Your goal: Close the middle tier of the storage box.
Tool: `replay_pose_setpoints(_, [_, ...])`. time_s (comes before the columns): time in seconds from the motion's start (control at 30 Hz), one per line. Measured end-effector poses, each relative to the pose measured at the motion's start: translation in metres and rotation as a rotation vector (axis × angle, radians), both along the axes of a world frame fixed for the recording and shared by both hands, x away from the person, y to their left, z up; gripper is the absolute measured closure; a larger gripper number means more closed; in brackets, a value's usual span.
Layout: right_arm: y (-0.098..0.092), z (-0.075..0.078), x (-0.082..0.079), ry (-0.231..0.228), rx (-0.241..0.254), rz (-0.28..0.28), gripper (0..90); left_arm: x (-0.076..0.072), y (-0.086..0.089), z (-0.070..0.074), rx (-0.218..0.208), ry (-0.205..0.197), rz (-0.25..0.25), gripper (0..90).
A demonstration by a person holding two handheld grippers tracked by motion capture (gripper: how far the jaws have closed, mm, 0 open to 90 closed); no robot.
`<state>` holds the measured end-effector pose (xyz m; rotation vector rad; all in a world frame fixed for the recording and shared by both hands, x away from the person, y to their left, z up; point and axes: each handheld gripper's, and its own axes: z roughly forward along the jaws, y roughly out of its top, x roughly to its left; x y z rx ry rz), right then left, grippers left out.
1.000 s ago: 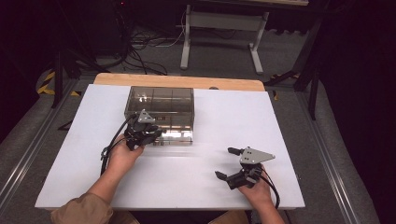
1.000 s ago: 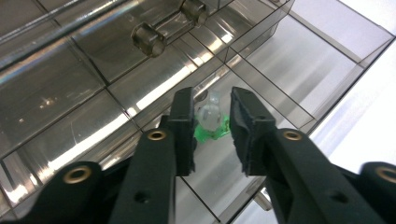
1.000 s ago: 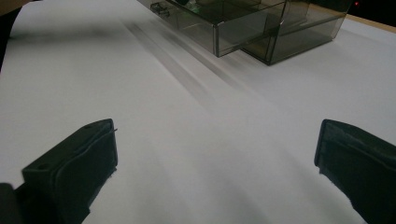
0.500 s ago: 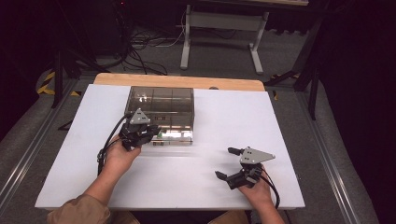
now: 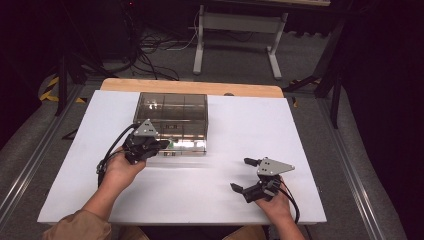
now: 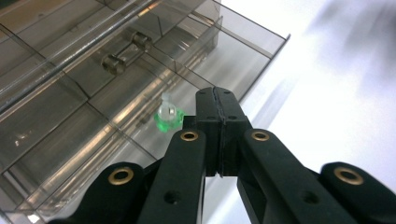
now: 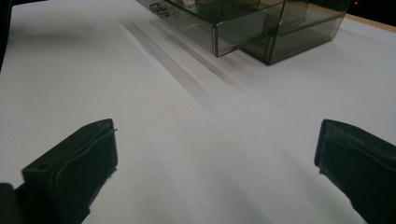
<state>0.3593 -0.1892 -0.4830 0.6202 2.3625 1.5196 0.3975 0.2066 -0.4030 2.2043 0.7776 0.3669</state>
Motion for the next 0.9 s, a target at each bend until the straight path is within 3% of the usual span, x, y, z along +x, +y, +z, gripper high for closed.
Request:
replay_pose_setpoints(0.23, [0.000,0.000,0.000,-0.002,0.001,-0.001,0.0,0.000,0.009,0.000,-0.007,0.034,-0.033,90.0])
replay_pose_setpoints(0.77, [0.000,0.000,-0.001,-0.004,0.004,0.004,0.0,-0.002,0.013,0.000,0.071,0.073,-0.084,90.0])
replay_pose_setpoints(0.9, [0.000,0.000,-0.001,-0.004,0.004,0.005,0.0,0.000,0.012,-0.004,0.092,0.103,-0.101,90.0])
